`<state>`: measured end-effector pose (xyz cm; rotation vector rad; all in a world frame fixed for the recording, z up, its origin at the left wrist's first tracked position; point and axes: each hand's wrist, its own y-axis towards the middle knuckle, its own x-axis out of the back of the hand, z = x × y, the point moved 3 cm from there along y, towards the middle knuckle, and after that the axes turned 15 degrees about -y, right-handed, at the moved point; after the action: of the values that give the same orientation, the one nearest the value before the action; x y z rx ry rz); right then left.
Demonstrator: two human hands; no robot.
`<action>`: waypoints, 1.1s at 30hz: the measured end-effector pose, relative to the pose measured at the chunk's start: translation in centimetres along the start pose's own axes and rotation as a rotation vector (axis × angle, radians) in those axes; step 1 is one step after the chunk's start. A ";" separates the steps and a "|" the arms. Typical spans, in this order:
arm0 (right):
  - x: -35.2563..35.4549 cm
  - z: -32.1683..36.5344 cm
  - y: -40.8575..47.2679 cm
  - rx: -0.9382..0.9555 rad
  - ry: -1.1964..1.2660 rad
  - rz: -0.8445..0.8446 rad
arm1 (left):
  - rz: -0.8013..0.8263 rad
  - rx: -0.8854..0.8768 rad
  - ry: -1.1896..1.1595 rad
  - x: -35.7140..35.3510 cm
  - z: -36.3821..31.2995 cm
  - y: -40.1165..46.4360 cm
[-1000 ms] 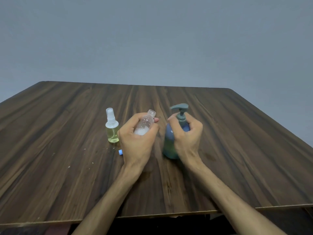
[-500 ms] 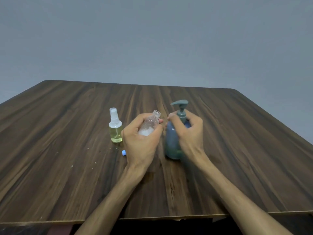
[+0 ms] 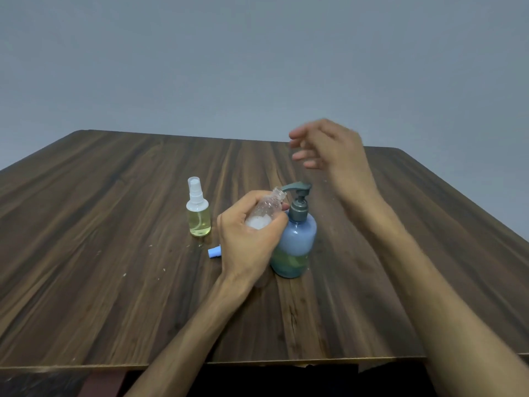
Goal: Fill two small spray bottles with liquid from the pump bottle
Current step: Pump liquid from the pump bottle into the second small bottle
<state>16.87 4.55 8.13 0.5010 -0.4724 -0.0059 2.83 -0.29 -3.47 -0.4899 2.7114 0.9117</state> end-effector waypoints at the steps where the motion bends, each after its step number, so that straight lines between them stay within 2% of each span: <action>1: -0.2 1.3 1.4 -0.031 -0.085 0.077 | 0.008 -0.004 0.002 0.1 0.1 0.0; 5: -3.4 3.2 4.2 -0.085 -0.536 0.404 | 0.013 -0.016 0.002 0.4 -0.1 0.2; 7: -5.1 2.2 3.7 -0.093 -0.714 0.462 | 0.017 -0.017 0.004 0.4 0.0 0.1; 10: -6.2 0.7 2.3 -0.152 -0.796 0.533 | 0.003 -0.018 -0.001 0.3 0.0 0.1; 18: -5.5 1.9 2.1 -0.084 -0.827 0.392 | -0.014 -0.038 0.031 0.5 -0.1 -0.2; 33: -5.5 1.7 1.8 -0.070 -0.807 0.362 | 0.013 -0.057 0.100 0.3 -0.3 -0.2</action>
<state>11.00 6.01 7.91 0.3221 -1.3447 0.1268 2.58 -0.72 -3.49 -0.5440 2.7876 0.9956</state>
